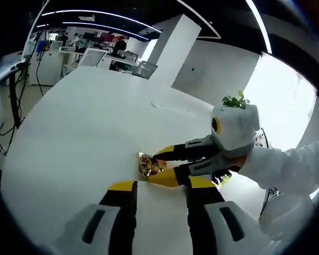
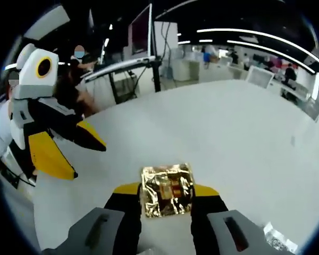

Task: Arrange the skincare products in the storage area until every visible bottle or jar stands upright without overlapping.

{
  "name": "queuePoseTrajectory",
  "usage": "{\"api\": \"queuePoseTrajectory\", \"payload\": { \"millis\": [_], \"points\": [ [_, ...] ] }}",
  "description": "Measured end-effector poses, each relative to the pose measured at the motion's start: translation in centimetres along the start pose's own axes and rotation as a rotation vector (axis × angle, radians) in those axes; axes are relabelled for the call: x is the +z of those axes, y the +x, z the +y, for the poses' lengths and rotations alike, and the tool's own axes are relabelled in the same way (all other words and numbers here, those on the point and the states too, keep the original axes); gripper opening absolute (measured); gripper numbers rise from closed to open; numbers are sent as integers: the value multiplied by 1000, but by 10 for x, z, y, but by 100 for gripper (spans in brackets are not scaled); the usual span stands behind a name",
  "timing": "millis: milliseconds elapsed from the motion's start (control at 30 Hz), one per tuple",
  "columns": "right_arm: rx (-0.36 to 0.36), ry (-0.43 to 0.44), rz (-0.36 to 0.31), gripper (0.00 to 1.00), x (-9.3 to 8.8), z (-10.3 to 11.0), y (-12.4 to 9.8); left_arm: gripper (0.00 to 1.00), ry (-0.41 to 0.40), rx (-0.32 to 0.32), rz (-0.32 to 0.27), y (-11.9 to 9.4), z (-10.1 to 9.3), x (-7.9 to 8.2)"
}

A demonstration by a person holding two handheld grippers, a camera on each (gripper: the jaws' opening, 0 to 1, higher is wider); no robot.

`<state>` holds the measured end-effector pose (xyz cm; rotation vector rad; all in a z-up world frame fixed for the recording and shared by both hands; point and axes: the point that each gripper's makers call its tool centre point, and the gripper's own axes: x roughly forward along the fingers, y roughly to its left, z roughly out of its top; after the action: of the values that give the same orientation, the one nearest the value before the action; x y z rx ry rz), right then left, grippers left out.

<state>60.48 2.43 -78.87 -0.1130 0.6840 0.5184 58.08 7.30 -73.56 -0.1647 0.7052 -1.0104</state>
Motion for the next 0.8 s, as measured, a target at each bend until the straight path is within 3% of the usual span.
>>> {"api": "queuePoseTrajectory", "payload": {
  "millis": [233,333,533,800],
  "points": [
    [2,61,-25,29,0,0,-3,20,-187,-6,-30,16,14,5],
    [1,63,-26,29,0,1,-4,18,-189,12,-25,22,21,4],
    [7,118,-43,27,-1,1,-6,15,-214,5,-1,34,16,-2],
    [1,122,-47,27,-2,2,-8,10,-260,3,18,47,14,-9]
  ]
}}
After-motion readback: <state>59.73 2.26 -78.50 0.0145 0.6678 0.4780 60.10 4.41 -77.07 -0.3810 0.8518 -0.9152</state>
